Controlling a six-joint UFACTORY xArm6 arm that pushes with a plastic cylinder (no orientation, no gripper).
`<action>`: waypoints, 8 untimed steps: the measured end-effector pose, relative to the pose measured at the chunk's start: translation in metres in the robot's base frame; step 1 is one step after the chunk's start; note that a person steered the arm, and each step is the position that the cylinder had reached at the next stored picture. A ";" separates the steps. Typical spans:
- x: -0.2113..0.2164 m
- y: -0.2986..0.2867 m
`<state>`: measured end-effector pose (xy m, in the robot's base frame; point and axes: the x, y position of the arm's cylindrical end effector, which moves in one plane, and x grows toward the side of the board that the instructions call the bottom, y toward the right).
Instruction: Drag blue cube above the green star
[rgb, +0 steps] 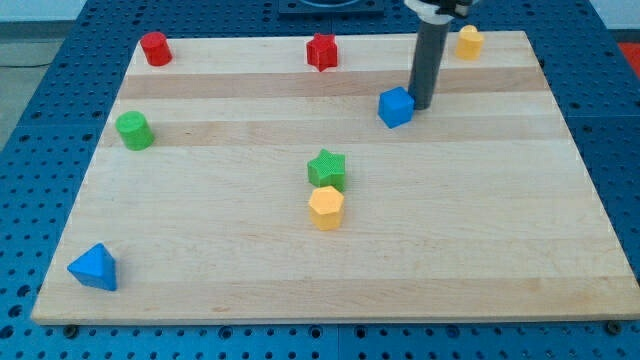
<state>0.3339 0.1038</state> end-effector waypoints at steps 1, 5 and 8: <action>-0.003 -0.032; 0.040 -0.083; 0.023 -0.111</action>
